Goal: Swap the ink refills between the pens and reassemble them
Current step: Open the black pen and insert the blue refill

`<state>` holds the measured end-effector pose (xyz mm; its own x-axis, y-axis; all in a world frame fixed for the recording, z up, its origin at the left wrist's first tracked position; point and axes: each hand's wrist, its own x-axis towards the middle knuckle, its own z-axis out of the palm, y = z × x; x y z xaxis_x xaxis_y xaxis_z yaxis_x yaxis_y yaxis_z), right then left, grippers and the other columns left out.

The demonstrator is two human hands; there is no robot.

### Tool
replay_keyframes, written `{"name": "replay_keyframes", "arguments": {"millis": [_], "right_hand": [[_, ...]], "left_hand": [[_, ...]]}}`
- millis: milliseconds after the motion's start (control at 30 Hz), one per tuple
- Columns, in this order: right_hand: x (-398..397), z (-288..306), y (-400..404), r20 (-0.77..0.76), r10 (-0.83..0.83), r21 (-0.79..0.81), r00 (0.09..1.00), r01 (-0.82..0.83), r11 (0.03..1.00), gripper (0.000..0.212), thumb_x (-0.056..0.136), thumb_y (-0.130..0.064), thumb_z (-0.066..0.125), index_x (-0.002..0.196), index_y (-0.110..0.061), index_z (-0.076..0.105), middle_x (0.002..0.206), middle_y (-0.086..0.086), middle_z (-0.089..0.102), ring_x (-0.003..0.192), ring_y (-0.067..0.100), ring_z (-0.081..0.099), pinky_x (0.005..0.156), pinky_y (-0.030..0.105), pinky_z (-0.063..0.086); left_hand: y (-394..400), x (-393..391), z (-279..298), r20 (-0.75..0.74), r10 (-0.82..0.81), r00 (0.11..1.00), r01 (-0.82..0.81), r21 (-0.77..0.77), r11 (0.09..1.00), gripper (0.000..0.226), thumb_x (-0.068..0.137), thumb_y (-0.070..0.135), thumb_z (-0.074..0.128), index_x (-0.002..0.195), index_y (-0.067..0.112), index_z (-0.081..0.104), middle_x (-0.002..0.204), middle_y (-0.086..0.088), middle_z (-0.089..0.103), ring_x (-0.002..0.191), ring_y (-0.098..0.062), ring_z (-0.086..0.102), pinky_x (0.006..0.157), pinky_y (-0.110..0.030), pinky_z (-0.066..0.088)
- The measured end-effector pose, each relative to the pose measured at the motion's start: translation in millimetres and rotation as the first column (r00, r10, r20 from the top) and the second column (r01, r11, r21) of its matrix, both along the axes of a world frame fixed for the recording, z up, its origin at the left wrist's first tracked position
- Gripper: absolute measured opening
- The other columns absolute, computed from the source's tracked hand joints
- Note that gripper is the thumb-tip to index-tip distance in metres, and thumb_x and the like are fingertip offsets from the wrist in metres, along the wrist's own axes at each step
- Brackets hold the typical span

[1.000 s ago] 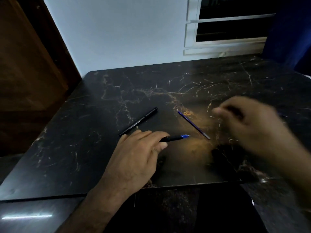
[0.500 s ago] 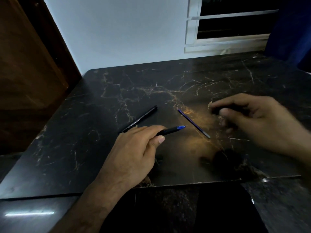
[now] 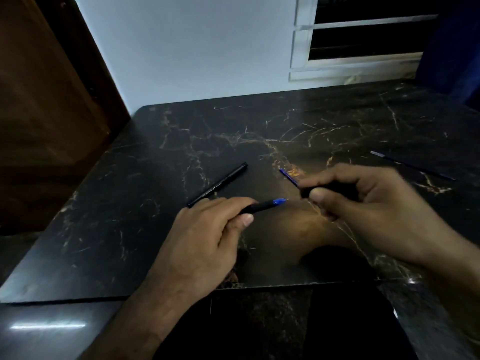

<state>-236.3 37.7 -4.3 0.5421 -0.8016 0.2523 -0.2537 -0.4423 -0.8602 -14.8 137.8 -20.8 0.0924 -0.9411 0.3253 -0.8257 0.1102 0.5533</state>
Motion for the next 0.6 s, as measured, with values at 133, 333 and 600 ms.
{"name": "replay_keyframes", "arguments": {"millis": [133, 333, 600], "right_hand": [[19, -19, 17, 0.018, 0.090, 0.050, 0.996, -0.091, 0.995, 0.018, 0.089, -0.021, 0.070, 0.101, -0.033, 0.075, 0.075, -0.020, 0.070, 0.068, -0.002, 0.063, 0.066, 0.014, 0.047], [30, -25, 24, 0.095, 0.161, 0.124, 0.982, -0.172, 0.977, 0.012, 0.096, -0.023, 0.059, 0.101, -0.029, 0.068, 0.067, -0.020, 0.065, 0.060, -0.004, 0.057, 0.058, 0.011, 0.043], [40, -15, 11, 0.033, 0.217, 0.208, 0.976, -0.219, 0.953, 0.005, 0.097, -0.021, 0.058, 0.098, -0.022, 0.063, 0.072, -0.019, 0.067, 0.064, -0.004, 0.060, 0.059, 0.013, 0.047]], "left_hand": [[-1, -13, -1, 0.072, -0.068, 0.995, 0.065, 0.036, 0.997, 0.029, 0.098, 0.039, 0.047, 0.122, 0.034, 0.063, 0.095, 0.019, 0.066, 0.092, -0.004, 0.057, 0.085, -0.040, 0.048], [-1, -14, -1, 0.113, -0.079, 0.991, 0.076, 0.026, 0.997, 0.027, 0.094, 0.037, 0.042, 0.109, 0.031, 0.063, 0.088, 0.017, 0.063, 0.087, -0.008, 0.056, 0.081, -0.040, 0.046], [-12, -12, 2, 0.067, -0.118, 0.991, 0.109, 0.127, 0.986, 0.017, 0.094, 0.038, 0.045, 0.097, 0.031, 0.061, 0.084, 0.018, 0.059, 0.085, -0.004, 0.052, 0.083, -0.039, 0.047]]}}
